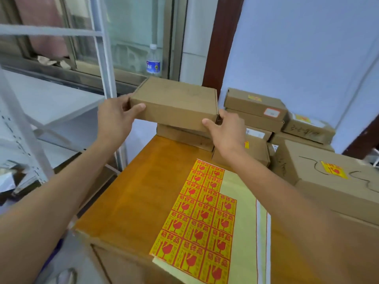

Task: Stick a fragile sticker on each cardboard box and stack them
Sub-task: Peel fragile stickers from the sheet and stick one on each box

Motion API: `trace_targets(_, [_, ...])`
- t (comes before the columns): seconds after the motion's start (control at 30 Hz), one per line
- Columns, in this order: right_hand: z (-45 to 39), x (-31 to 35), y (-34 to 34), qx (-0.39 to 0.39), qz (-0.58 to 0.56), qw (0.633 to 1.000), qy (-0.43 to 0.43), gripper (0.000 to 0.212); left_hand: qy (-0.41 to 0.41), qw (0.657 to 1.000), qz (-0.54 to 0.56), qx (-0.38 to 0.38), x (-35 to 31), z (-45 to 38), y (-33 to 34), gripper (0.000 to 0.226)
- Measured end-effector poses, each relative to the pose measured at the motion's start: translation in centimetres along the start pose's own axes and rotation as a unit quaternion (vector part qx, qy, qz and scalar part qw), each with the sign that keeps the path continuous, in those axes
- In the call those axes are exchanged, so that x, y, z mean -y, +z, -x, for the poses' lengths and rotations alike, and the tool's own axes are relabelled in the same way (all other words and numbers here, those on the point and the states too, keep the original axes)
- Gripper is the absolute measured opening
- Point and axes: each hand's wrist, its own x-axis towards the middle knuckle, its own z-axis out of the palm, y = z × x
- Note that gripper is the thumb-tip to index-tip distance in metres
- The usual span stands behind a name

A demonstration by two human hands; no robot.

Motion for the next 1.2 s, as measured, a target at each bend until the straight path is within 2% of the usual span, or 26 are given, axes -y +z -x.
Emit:
trace_targets(0.13, [6.2, 0.9, -7.3, -0.002, 0.006, 1.0, -0.009, 0.039, 0.015, 1.0, 0.005, -0.002, -4.6, 5.8, -4.8, 0.019])
trace_targets(0.2, [10.6, 0.1, -11.4, -0.015, 0.009, 1.0, -0.009, 0.04, 0.012, 1.0, 0.014, 0.008, -6.9, 10.0, -6.1, 0.025])
trace_targets(0.27, [15.4, -1.0, -14.8, -0.019, 0.026, 0.999, 0.018, 0.05, 0.021, 0.999, 0.025, 0.03, -9.2, 14.6, -6.9, 0.029])
trace_targets(0.33, [20.4, -2.5, -17.5, -0.019, 0.039, 0.998, 0.043, 0.056, 0.032, 0.998, 0.03, 0.055, -11.1, 19.1, -7.5, 0.023])
trace_targets(0.47, [29.4, -4.8, -21.6, -0.023, -0.003, 0.998, 0.062, 0.054, 0.03, 0.996, 0.014, 0.08, -12.9, 26.5, -8.2, 0.047])
trace_targets(0.6, [35.3, -8.0, -25.3, -0.014, -0.012, 0.992, 0.127, 0.064, -0.006, 0.984, 0.076, 0.159, -15.1, 31.7, -7.9, 0.037])
trace_targets(0.67, [36.9, -10.1, -26.9, -0.006, -0.009, 0.985, 0.173, 0.066, -0.008, 0.977, 0.09, 0.195, -16.5, 33.4, -6.5, 0.036])
trace_targets(0.77, [37.4, -13.6, -28.5, -0.008, 0.008, 0.98, 0.197, 0.067, -0.012, 0.965, 0.104, 0.239, -18.4, 34.5, -2.9, 0.037])
trace_targets(0.9, [36.5, -18.2, -29.6, -0.004, 0.067, 0.975, 0.21, 0.071, 0.006, 0.959, 0.043, 0.279, -19.8, 34.9, 2.2, 0.028])
trace_targets(1.0, [35.7, -20.2, -29.3, 0.009, 0.11, 0.971, 0.211, 0.069, 0.024, 0.96, -0.017, 0.278, -19.9, 34.3, 4.1, 0.043])
trace_targets(1.2, [33.8, -21.4, -27.9, -0.01, 0.088, 0.969, 0.231, 0.074, 0.071, 0.957, -0.097, 0.264, -20.2, 33.3, 5.5, 0.064])
